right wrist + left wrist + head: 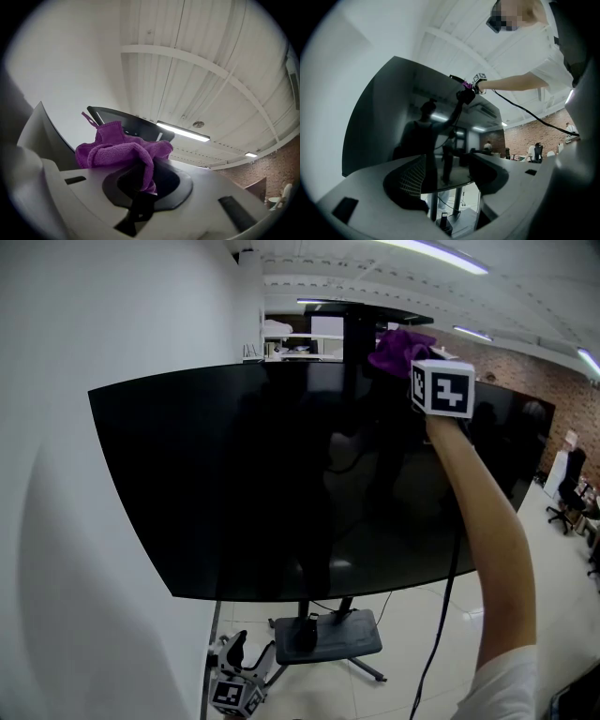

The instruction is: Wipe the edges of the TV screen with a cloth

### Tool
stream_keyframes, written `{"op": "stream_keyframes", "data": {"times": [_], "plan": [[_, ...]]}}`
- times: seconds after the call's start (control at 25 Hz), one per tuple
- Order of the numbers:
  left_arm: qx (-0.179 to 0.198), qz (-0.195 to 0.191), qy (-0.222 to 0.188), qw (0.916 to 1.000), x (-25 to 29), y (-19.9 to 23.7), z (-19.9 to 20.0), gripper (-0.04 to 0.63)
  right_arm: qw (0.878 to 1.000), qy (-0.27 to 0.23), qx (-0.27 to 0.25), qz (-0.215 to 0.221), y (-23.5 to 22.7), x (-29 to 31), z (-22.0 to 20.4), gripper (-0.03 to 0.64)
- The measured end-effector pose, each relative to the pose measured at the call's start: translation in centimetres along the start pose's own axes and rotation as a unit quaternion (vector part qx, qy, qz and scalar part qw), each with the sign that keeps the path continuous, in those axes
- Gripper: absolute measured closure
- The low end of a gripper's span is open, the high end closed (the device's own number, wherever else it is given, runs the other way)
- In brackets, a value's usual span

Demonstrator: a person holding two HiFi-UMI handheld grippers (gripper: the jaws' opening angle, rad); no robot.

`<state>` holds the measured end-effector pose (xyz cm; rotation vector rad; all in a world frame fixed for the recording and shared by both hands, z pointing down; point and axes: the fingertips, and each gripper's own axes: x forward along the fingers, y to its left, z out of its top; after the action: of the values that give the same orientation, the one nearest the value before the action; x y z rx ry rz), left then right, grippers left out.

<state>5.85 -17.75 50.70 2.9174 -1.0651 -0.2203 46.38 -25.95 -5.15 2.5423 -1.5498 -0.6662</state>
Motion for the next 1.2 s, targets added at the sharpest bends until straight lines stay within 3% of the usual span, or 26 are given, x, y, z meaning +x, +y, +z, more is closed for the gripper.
{"op": "stream_keyframes", "data": {"times": [0.2, 0.6, 0.8, 1.04, 1.2], "plan": [[-0.003, -0.004, 0.002, 1.0, 0.9, -1.6, -0.4, 0.33, 0.999, 0.018, 0.025, -0.027, -5.2, 0.0, -2.1, 0.563], [-0.002, -0.022, 0.007, 0.9997, 3.4, -6.9, -1.3, 0.33, 0.996, 0.026, -0.006, -0.081, -15.4, -1.6, -5.5, 0.557], [-0.005, -0.028, 0.015, 0.9995, 4.2, -10.0, -2.4, 0.33, 0.996, 0.012, -0.025, -0.082, -18.9, -2.9, -6.9, 0.554], [-0.005, -0.039, 0.019, 0.9991, 5.8, -13.7, -3.6, 0.33, 0.997, -0.026, 0.023, -0.064, -21.5, -5.5, -8.0, 0.555], [-0.008, -0.043, 0.022, 0.9988, 6.5, -15.7, -4.4, 0.33, 0.996, -0.061, 0.045, -0.047, -23.4, -8.5, -10.9, 0.56]]}}
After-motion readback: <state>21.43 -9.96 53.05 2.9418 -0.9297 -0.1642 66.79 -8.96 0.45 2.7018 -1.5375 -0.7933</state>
